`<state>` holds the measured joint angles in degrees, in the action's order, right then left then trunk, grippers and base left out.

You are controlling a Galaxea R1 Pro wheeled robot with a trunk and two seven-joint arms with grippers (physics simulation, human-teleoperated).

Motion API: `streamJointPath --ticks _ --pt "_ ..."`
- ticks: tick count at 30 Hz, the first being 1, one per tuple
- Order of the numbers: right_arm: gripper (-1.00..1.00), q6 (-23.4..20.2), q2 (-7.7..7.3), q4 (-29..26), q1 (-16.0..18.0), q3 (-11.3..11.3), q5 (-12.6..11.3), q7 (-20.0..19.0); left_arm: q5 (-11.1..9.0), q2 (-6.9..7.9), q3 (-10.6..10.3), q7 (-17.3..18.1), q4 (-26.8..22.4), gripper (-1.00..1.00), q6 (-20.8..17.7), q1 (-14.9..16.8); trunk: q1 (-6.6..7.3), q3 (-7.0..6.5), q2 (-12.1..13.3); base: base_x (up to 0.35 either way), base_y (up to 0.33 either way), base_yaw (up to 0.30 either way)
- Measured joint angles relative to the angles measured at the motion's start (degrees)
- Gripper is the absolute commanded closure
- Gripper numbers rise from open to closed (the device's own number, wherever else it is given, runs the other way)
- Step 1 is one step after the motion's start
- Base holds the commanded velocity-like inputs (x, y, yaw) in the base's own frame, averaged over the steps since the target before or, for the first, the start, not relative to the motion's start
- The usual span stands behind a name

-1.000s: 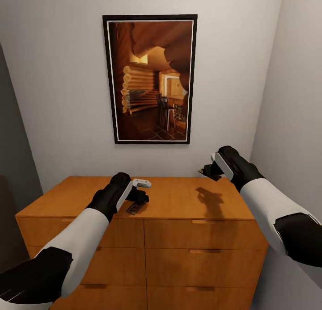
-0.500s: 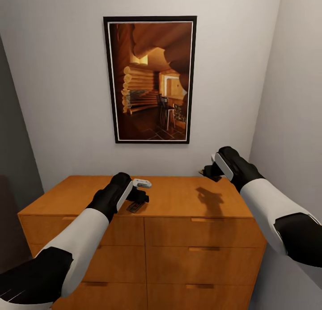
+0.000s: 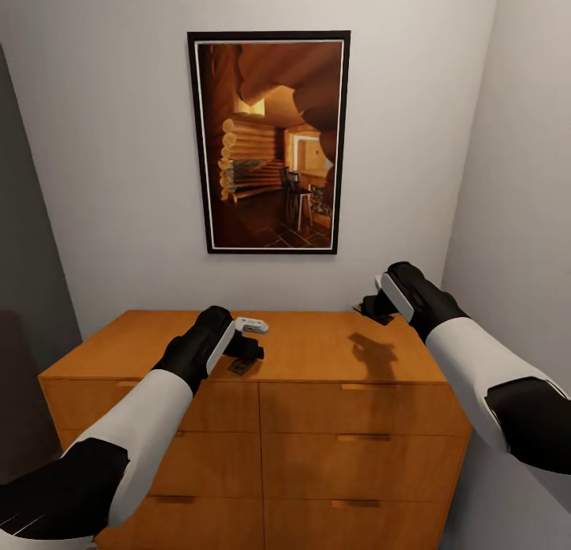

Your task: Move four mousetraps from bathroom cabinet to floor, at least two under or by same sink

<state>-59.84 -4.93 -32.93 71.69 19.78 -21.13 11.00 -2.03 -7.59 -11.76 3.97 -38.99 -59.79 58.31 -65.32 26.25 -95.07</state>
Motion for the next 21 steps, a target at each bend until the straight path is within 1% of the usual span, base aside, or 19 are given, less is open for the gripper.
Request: streamJointPath --ticks 21 --pt "1.00 0.0 0.00 0.2 0.0 0.0 0.0 0.0 0.0 -0.08 -0.3 0.0 1.9 -1.00 0.0 0.0 0.01 -0.01 0.0 -0.001 0.001 0.000"
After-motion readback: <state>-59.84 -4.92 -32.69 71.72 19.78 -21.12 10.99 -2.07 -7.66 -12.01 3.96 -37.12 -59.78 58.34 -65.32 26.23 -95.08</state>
